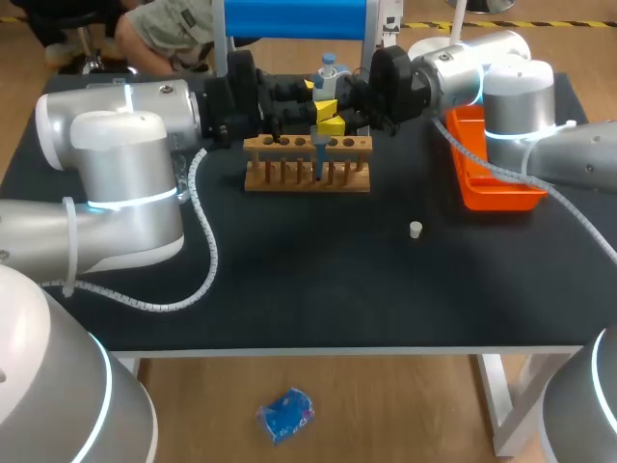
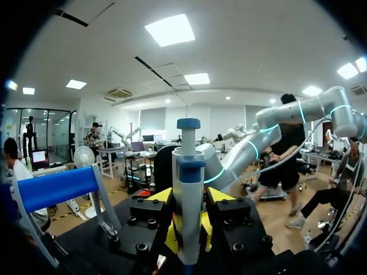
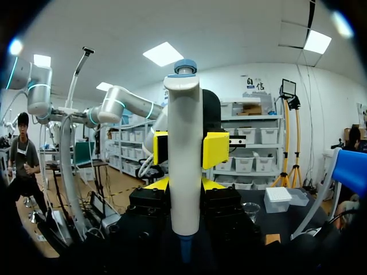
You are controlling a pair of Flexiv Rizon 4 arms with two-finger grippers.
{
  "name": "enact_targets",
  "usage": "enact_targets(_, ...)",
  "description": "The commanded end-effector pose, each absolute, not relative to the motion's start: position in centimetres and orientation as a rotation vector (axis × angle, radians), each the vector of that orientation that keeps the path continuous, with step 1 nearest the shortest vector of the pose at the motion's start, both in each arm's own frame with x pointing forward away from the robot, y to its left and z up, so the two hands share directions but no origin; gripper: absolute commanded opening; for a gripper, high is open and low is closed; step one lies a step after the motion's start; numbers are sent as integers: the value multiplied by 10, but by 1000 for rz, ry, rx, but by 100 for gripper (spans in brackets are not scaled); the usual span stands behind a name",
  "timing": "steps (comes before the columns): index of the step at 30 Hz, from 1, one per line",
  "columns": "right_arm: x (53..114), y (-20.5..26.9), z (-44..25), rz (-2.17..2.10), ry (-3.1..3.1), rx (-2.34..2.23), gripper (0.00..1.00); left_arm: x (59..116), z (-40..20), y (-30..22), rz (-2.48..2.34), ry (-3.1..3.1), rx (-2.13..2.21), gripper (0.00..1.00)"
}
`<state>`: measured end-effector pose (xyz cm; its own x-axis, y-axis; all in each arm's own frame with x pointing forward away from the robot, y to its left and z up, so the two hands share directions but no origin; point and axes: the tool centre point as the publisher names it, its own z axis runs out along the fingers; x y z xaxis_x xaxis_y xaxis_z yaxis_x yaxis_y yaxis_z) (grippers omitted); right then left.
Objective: Invert the test tube, pick up the pipette, mount the tip to pipette, aspirate from beaker and dispense into the tube, eject the tip, return the pipette, and cap with the stopper.
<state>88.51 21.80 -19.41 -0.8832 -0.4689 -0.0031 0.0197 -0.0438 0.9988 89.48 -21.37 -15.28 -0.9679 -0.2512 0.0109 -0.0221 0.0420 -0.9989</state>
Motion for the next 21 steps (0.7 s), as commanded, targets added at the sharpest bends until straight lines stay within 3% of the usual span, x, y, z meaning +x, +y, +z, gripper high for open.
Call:
enact_targets(1,888,219,-195,-1994,-1892,478,0,893,-154,-214,-2051,2135,-283,32)
enact_targets(4,888,219,-195,-1996,-1889,477,0,893,-154,-214,-2054,2135,-281,3)
enact_targets(5,888,219,-195,-1995,-1888,477,0,893,-154,-215,-2054,2139,-277,0)
enact_targets(17,889,217,-194,-1993,-1881,475,0,893,-154,-216,-2056,2160,-263,0)
enact_targets(18,889,217,-194,-1993,-1878,475,38,893,-154,-216,-2056,2160,-265,0)
enact_targets(19,889,217,-194,-1993,-1876,474,100,893,-154,-216,-2056,2159,-267,0)
enact_targets(21,889,216,-193,-1995,-1872,471,100,894,-154,-216,-2058,2155,-277,0)
